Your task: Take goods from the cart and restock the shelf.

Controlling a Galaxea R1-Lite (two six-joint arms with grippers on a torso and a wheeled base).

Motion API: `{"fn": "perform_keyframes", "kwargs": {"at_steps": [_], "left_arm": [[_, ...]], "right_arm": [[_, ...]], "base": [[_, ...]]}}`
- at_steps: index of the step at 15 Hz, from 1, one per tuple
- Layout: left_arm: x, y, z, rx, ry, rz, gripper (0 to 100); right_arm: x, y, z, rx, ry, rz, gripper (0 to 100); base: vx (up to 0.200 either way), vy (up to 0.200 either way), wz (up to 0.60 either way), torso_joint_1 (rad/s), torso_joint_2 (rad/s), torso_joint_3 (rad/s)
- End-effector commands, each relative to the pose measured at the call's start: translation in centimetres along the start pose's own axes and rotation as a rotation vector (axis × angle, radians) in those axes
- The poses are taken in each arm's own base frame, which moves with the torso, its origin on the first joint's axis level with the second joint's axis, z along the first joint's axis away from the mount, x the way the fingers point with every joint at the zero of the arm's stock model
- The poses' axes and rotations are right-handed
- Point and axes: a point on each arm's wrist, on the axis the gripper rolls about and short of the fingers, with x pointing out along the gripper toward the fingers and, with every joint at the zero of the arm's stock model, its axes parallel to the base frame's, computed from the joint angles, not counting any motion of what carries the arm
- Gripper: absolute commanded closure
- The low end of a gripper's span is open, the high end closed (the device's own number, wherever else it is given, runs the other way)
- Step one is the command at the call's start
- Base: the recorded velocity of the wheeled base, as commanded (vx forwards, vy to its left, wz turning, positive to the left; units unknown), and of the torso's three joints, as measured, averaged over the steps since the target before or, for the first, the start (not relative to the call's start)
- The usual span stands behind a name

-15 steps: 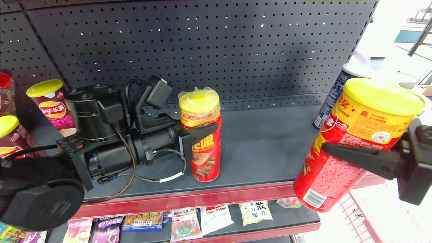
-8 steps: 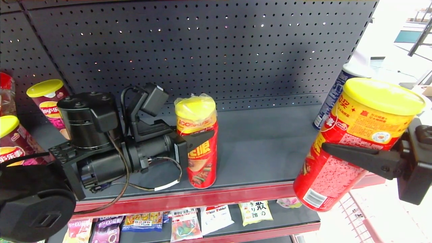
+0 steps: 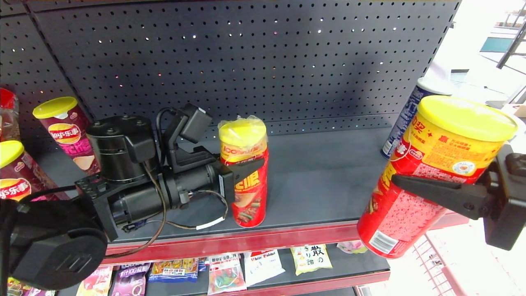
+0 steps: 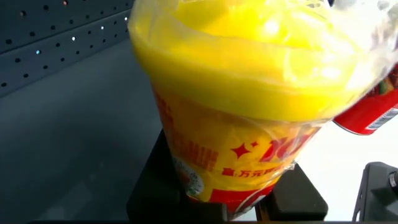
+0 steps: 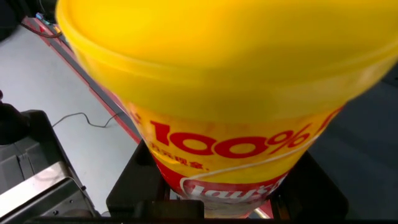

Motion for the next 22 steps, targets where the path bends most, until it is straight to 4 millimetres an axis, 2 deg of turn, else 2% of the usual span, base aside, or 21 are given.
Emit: {"fn": "perform_keyframes", "kwargs": {"at_steps": [1, 8, 14, 22], "left_arm": [[0.4, 0.2, -0.7, -0.006, 0.016, 0.006, 100], [-0.2, -0.2, -0.1, -0.001, -0.003, 0.001, 100], [-1.4, -1.1, -1.1, -0.012, 0.034, -0.015, 100], [-1.3, -0.9, -0.9, -0.016, 0.028, -0.009, 100]], "right_arm": [[0.0, 0.0, 0.0, 0.001, 0.0, 0.0, 100], [0.1, 0.0, 0.0, 0.002, 0.004, 0.001, 100], [0.2, 0.0, 0.0, 0.001, 0.004, 0.001, 100], [0.1, 0.0, 0.0, 0.001, 0.001, 0.0, 100]], "base": [[0.0, 0.0, 0.0, 0.0, 0.0, 0.0], [0.0, 0.0, 0.0, 0.0, 0.0, 0.0], [0.0, 0.0, 0.0, 0.0, 0.0, 0.0], [0.0, 0.0, 0.0, 0.0, 0.0, 0.0]]}}
